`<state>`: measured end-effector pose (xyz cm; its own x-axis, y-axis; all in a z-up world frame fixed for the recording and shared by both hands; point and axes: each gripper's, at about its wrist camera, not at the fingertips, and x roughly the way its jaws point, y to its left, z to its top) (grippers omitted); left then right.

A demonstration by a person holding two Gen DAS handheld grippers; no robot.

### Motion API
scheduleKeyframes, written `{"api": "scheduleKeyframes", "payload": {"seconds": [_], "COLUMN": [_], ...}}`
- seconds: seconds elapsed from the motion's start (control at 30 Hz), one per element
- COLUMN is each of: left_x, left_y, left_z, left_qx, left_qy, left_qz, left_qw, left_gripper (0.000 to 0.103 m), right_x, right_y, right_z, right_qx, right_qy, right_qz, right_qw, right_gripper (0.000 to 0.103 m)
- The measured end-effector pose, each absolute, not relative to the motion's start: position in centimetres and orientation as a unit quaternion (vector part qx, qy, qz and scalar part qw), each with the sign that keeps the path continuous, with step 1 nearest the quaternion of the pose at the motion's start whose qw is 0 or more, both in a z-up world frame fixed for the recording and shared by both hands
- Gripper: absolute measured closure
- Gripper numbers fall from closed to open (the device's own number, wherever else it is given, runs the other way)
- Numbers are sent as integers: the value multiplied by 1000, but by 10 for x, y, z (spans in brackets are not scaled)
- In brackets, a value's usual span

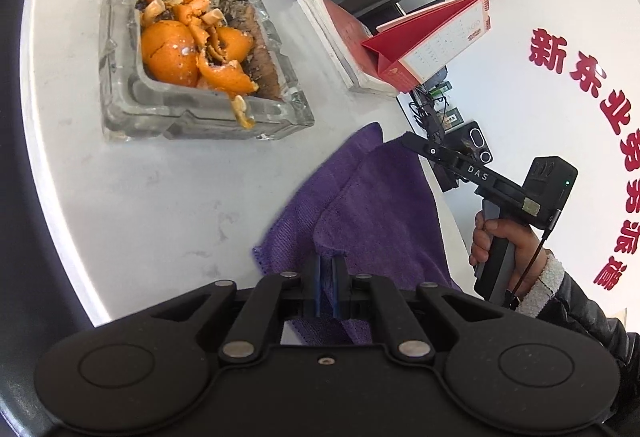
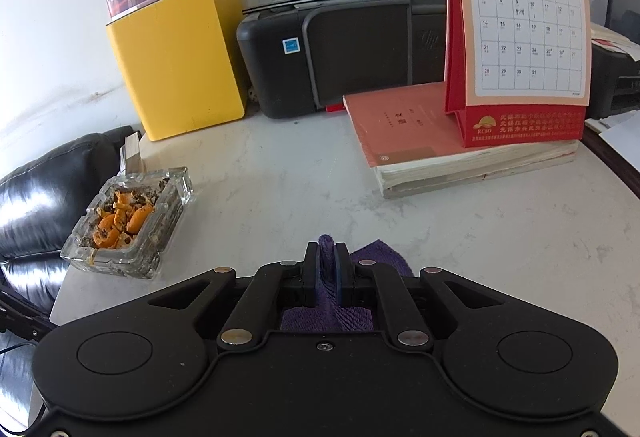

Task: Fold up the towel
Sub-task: 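Lift the towel edge with both grippers and carry it over the towel, then open the right gripper to lay the folded edge down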

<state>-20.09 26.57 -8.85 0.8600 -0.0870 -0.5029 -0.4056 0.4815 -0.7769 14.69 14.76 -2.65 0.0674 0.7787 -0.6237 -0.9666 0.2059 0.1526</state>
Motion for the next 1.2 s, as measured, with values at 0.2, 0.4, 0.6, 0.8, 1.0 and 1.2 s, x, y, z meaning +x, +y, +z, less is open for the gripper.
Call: {"api": "scheduleKeyframes", "payload": {"seconds": [0.2, 0.4, 0.6, 0.8, 1.0, 1.2], "left_x": [-208, -213, -181, -111, -85, -82], "left_y": [266, 265, 253, 234, 219, 206], "left_z": [-84, -68, -51, -60, -75, -82], "left_qx": [-491, -477, -440, -355, -313, -297], "left_qy": [230, 214, 224, 320, 375, 395], "left_qz": [112, 115, 62, 25, 11, 13], "left_qw": [833, 845, 867, 878, 873, 869], "left_gripper": [99, 99, 99, 99, 99, 99], "right_x": [148, 147, 130, 100, 88, 87], "right_y": [144, 110, 43, -53, -60, -42], "right_z": [-25, 9, 50, 27, -33, -59], "right_qx": [-133, -87, -66, -107, -184, -204], "right_qy": [303, 271, 245, 306, 377, 383], "right_qz": [600, 583, 542, 436, 404, 428], "right_qw": [728, 761, 802, 840, 813, 793], "right_gripper": [63, 58, 56, 54, 55, 55]}}
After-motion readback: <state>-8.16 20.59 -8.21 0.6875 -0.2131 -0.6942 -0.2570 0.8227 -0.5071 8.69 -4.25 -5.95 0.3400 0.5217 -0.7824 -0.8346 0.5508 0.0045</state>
